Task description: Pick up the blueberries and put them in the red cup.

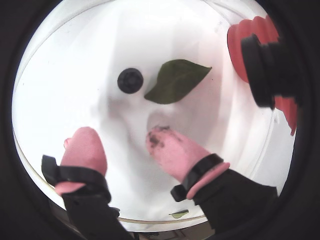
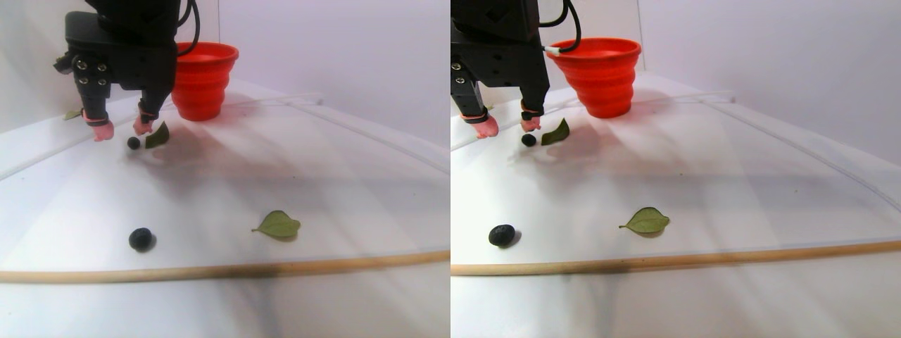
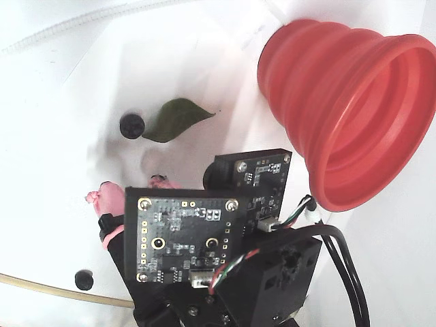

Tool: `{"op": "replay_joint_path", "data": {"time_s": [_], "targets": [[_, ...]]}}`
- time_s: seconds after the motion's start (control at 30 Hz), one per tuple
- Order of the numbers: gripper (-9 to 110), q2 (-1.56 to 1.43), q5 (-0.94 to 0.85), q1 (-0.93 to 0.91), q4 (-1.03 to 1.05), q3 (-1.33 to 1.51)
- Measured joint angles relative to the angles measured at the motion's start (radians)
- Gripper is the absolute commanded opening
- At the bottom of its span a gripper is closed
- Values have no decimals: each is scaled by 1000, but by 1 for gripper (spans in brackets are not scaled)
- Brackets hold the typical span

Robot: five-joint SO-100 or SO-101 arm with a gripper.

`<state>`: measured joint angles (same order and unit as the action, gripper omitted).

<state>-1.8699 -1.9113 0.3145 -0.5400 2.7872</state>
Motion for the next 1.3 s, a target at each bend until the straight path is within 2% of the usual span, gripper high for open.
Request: {"op": "replay_joint_path", "data": {"time_s": [1.3], "targets": [[20,273,0,0,-107,-196]]}}
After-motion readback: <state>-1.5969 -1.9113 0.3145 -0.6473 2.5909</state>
